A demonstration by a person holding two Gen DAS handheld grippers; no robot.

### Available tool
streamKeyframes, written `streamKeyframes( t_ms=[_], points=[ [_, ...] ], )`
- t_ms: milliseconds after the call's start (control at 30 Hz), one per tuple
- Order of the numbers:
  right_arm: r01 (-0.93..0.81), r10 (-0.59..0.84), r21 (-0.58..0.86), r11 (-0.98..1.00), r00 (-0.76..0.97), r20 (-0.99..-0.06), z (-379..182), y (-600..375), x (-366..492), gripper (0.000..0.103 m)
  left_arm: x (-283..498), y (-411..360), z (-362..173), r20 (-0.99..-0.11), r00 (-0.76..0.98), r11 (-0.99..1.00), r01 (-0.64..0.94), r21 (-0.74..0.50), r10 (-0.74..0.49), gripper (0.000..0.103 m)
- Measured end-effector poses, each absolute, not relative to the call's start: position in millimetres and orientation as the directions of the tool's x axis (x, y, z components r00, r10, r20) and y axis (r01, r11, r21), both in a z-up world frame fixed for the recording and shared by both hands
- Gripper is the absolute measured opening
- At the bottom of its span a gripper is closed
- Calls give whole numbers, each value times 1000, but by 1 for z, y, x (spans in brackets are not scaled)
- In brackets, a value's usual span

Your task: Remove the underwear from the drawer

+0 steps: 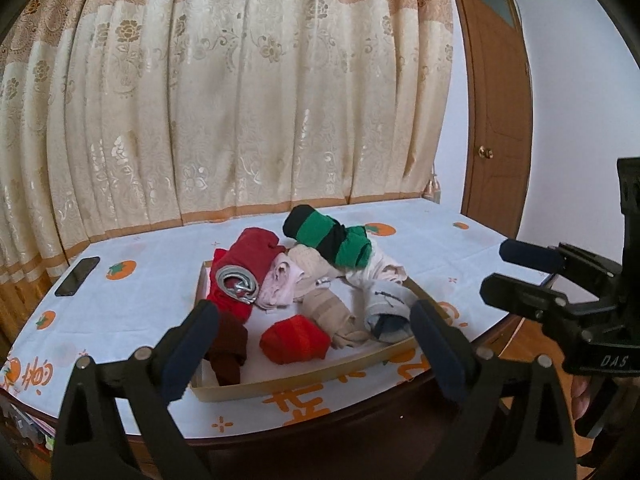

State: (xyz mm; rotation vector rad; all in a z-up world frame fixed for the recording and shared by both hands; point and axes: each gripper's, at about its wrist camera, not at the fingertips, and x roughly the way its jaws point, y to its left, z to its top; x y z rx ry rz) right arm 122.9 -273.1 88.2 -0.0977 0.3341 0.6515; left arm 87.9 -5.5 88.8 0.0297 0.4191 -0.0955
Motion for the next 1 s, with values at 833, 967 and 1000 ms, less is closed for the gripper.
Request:
streamKeyframes(
  t_ms=[833,967,1000],
  points=[
    [-608,578,25,794,741,-341,81,-277,127,70,91,-2,93,-418,906,997,76,7,-66,103],
    [-608,578,23,794,742,-340,81,-277,127,70,91,-1,94,-418,906,997,73,8,-64,103],
    [-608,578,23,794,742,-340,81,-277,127,70,91,-1,94,-417,907,997,71,9,-61,103]
  ],
)
